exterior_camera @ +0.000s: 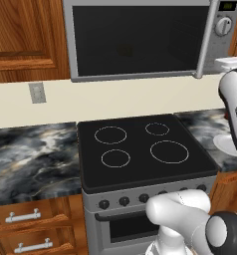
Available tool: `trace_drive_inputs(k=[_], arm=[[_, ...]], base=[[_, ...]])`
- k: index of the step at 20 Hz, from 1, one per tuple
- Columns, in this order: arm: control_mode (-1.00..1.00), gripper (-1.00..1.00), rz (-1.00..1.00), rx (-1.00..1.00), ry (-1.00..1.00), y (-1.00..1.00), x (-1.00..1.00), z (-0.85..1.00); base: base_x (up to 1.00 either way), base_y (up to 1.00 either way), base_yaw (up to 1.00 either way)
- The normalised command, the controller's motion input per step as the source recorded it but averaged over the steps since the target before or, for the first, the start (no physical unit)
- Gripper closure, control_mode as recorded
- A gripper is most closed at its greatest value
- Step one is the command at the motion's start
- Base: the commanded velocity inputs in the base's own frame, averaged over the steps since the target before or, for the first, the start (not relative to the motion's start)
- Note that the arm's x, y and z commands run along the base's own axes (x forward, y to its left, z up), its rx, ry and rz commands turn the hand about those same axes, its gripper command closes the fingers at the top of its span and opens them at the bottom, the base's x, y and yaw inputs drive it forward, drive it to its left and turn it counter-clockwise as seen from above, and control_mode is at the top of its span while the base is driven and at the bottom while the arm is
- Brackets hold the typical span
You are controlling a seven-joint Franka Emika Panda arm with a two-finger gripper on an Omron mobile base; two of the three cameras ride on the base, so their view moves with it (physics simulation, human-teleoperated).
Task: Pick the cheese from the counter and place it in the microwave. Then turn on the microwave.
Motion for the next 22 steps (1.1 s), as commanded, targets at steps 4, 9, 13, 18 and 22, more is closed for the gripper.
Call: trace_drive_inputs(k=[4,9,13,18,22], arm=[[-1.00,-1.00,0.00,0.00,0.00,-0.25,0.00,-0.13],[-1.00,-1.00,0.00,0.00,-0.01,-0.31,0.00,-0.19],[-1.00,-1.00,0.00,0.00,-0.04,-0.28,0.00,-0.11],[-1.00,-1.00,0.00,0.00,-0.03,-0.15,0.00,-0.09],[-1.00,-1.00,0.00,0.00,-0.06,-0.13,0.00,-0.21]], base=[[0.00,0.00,0.00],[0.00,0.00,0.00],[0.00,0.00,0.00],[0.00,0.00,0.00],[0.00,0.00,0.00]])
